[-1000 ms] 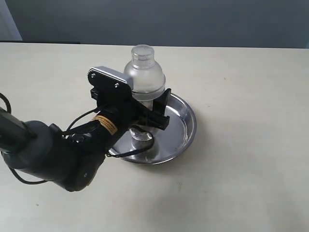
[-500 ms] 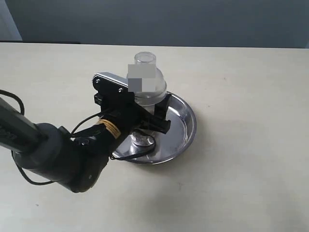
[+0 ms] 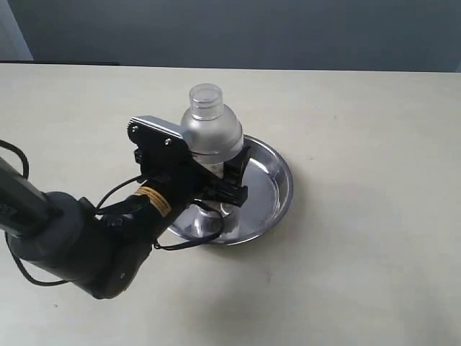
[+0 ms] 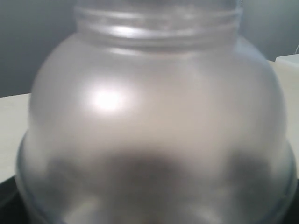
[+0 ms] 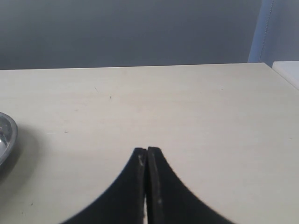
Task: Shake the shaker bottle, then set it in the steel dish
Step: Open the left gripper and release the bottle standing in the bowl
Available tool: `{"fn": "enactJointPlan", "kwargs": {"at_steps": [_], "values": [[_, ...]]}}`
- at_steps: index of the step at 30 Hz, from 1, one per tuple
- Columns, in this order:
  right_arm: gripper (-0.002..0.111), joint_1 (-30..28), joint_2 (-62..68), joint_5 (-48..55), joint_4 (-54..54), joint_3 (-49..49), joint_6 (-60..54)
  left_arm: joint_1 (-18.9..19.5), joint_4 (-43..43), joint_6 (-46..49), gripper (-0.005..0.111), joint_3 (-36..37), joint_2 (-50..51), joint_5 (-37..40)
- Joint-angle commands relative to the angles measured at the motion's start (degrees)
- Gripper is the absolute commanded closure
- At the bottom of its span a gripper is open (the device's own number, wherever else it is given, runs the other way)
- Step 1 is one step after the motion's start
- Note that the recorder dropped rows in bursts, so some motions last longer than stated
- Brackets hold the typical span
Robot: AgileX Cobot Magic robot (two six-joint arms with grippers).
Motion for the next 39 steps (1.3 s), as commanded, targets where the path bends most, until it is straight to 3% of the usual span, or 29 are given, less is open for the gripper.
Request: {"fn": "enactJointPlan", "kwargs": {"at_steps": [1,9,15,39], "values": [[0.109,-0.2,-0.2,-0.8,-0.1,0.1,0.0,0.2,-0.3,-2.3,0.022,1.7,-0.5,0.2],[0.109,-0.2,-0.2,-0.8,-0.1,0.1,0.0,0.2,5.0,-0.3,0.021,1.8,-2.9,0.2],[0.109,-0.2,-0.2,-0.8,-0.1,0.1,0.0,0.2,9.5,1.2,0.009,1.8,-2.9,0.2],[0.109,-0.2,-0.2,-0.8,-0.1,0.1,0.0,0.2,6.1,4.4,0.008,1.8,-7.2,0.2]]}}
